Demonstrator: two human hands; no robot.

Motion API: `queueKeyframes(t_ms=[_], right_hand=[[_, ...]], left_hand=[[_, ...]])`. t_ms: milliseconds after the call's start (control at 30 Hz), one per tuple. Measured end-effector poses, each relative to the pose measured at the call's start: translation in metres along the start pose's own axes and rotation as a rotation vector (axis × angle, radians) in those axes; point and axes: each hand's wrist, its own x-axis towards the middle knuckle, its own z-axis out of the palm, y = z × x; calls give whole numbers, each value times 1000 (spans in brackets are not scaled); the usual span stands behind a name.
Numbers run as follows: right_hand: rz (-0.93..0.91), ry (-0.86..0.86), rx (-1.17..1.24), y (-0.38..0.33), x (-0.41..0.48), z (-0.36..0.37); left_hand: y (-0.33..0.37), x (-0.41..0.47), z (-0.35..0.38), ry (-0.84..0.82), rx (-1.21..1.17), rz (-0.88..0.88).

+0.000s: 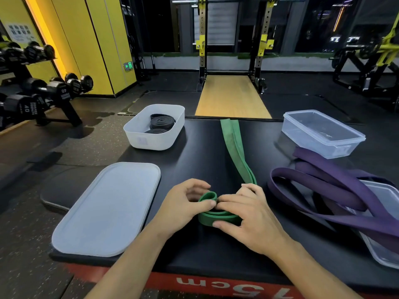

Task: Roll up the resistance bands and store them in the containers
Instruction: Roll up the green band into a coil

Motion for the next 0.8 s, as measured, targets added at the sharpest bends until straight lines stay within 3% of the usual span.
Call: queueKeyframes(t_ms=[233,467,733,800], right_hand=[[11,-24,-15,1,1,-1],[18,29,-48,4,-1,4],[6,18,-121,9,1,1],[-2,29,-141,9,3,-1]], left_hand=[[14,20,-7,-90,332,-41],[3,5,0,77,53,-13],[-10,-16,-16,-117,-385,71],[-12,-24,-23,-192,-293,128]])
